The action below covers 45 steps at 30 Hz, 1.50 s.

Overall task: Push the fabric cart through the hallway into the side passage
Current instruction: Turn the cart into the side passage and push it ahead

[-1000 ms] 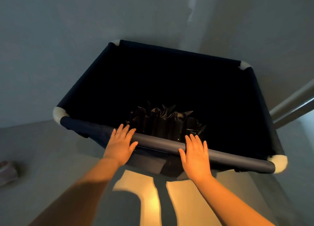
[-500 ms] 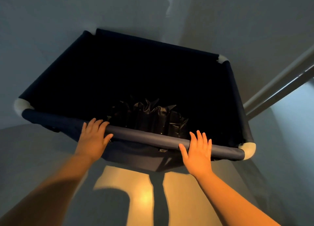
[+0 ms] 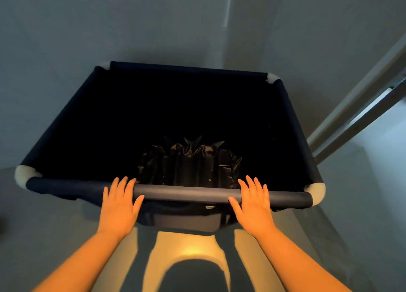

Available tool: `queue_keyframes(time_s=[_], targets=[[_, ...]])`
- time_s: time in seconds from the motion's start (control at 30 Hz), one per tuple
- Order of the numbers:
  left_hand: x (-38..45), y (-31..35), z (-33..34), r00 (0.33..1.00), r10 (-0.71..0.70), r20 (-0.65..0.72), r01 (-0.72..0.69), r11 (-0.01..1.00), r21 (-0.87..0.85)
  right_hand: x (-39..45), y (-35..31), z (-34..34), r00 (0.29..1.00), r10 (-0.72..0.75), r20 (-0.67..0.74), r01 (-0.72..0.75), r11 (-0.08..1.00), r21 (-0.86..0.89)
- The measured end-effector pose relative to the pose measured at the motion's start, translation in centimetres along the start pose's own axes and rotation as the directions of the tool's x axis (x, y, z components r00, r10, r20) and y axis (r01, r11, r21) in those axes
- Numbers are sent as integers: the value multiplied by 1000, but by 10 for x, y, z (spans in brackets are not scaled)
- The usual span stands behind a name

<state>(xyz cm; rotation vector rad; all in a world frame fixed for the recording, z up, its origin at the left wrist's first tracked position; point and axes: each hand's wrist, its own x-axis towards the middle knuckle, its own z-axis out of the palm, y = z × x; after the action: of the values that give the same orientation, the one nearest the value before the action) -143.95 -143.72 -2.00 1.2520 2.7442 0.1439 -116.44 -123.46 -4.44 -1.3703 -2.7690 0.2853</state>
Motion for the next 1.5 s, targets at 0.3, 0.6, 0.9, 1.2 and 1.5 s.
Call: queue_keyframes(time_s=[0.3, 0.6, 0.9, 1.2, 1.5], targets=[[-47, 130, 13, 997, 8, 81, -13, 998, 61, -2, 145, -32, 989, -104, 105, 107, 994, -20], [-59, 255, 30, 991, 45, 124, -59, 992, 113, 6, 277, -61, 976, -147, 159, 152, 988, -22], [-72, 320, 39, 993, -4, 116, -5, 997, 83, 23, 338, -79, 941, -261, 216, 273, 961, -29], [-78, 317, 45, 994, -54, 96, 50, 998, 40, 21, 332, -74, 942, -270, 201, 288, 956, -64], [-66, 260, 41, 996, -47, 75, 42, 997, 68, 14, 275, -67, 954, -218, 205, 236, 969, -73]])
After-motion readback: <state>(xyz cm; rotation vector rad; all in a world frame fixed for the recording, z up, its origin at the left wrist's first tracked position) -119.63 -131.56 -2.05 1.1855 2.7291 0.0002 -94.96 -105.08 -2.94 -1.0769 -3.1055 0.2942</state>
